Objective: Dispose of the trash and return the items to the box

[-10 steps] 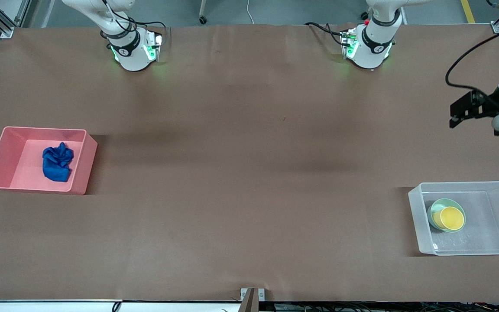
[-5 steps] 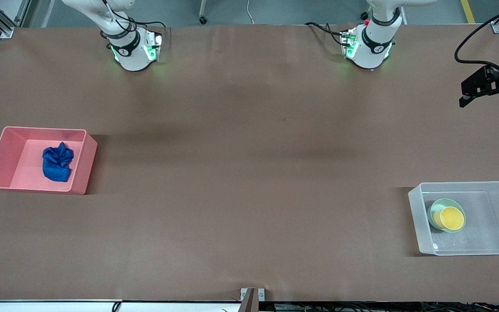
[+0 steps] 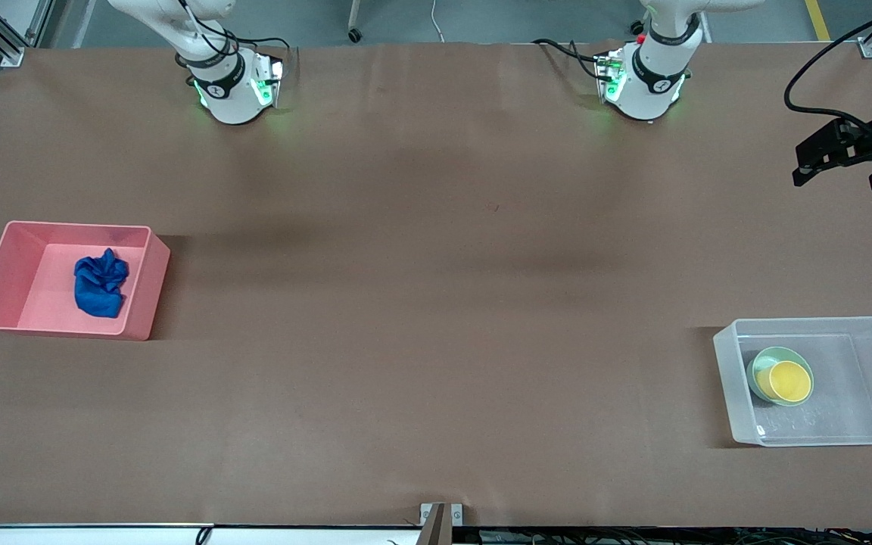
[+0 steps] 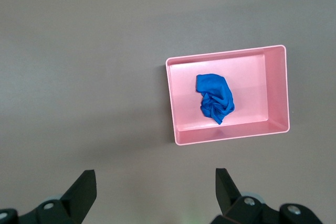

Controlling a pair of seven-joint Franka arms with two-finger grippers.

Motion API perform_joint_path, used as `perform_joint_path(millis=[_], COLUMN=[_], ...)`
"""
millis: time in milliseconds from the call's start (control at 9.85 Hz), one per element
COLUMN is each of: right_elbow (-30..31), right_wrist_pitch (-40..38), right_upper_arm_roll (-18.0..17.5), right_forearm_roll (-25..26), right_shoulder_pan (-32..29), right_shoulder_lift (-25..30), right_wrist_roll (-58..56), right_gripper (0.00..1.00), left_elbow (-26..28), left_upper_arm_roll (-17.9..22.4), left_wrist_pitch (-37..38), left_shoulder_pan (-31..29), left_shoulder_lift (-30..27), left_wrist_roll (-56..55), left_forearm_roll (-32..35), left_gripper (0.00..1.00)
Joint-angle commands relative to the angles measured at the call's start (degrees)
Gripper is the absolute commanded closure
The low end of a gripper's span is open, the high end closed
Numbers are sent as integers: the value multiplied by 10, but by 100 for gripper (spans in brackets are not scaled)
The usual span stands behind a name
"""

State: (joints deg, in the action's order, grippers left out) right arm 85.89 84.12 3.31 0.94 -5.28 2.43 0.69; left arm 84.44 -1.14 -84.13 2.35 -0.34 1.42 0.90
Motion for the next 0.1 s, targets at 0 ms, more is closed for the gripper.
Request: perform_joint_path(millis=[0], right_elbow=[-1], right_wrist_pitch=[-6], right_upper_arm_roll=[-7], right_forearm_roll=[-8], right_shoulder_pan=[-8], right_shoulder_lift=[4], right_wrist_roll=[9], right_gripper=[0], left_elbow=[36], left_upper_arm_roll=[3], left_wrist_pitch=[-1], left_shoulder_pan=[1], left_shoulder_lift=[-14], left_wrist_roll=[-8], left_forearm_roll=[-6], left_gripper=[0])
